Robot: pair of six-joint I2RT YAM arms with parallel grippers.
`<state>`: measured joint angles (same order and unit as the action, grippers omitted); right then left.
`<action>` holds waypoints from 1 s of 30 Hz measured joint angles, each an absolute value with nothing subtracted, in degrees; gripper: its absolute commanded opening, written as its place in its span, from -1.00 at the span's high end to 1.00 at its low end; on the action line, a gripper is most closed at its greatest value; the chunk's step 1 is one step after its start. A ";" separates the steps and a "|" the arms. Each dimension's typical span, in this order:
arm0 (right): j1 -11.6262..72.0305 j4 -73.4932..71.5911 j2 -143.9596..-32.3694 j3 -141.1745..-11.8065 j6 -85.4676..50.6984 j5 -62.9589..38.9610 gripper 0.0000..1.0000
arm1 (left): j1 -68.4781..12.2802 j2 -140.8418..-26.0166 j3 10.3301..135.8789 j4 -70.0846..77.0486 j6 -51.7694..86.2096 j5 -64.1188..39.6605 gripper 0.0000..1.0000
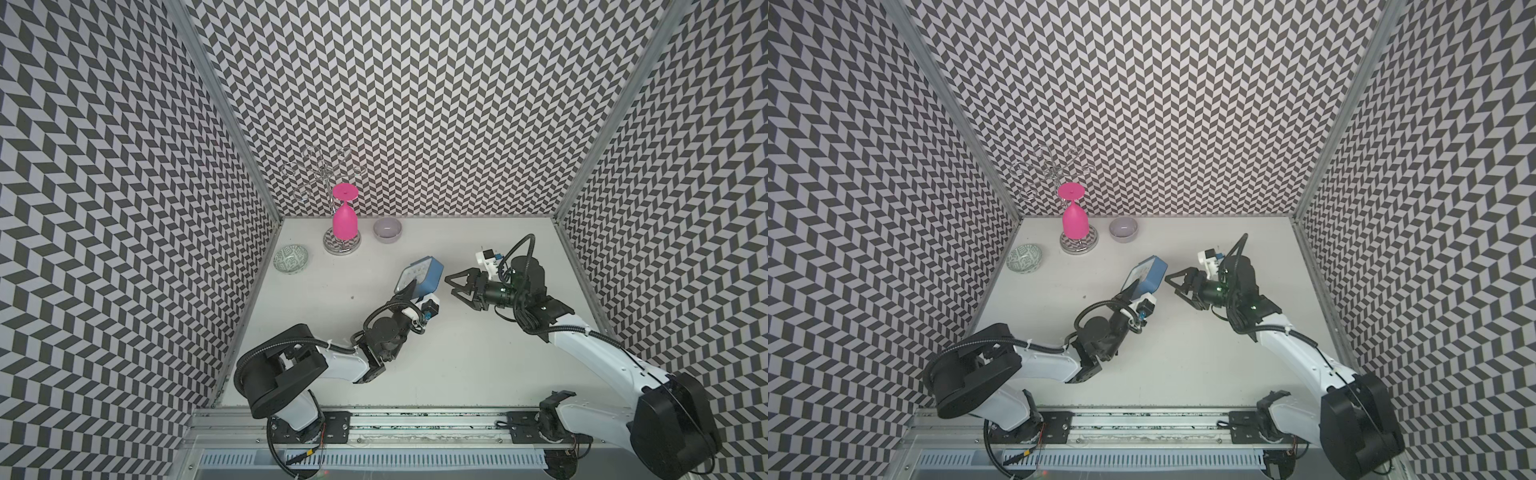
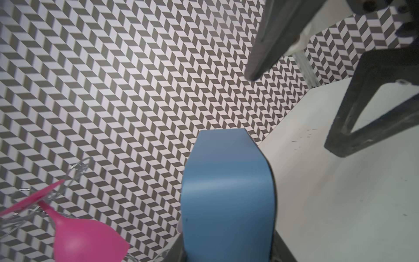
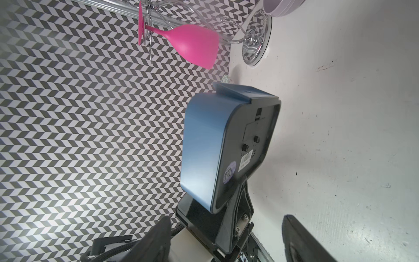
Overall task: Insert the battery into the alarm
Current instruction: Adjust the alarm at the center of the board.
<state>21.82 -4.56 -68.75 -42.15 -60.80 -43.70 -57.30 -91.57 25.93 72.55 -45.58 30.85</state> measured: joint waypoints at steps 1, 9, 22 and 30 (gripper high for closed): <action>21.82 -4.67 -69.06 -42.15 -60.93 -43.88 -0.53 | -57.82 -92.73 25.93 74.08 -47.83 31.97 0.55; 21.63 -4.73 -70.81 -42.15 -60.80 -45.21 -0.51 | -60.69 -100.12 25.93 81.91 -64.14 37.56 0.55; 21.61 -2.63 -74.32 -43.22 -56.75 -45.84 -0.44 | -63.26 -101.27 25.96 85.60 -72.86 38.37 0.57; 21.63 -2.37 -76.23 -44.27 -55.00 -45.87 -0.33 | -64.12 -102.87 26.30 85.21 -75.07 38.57 0.56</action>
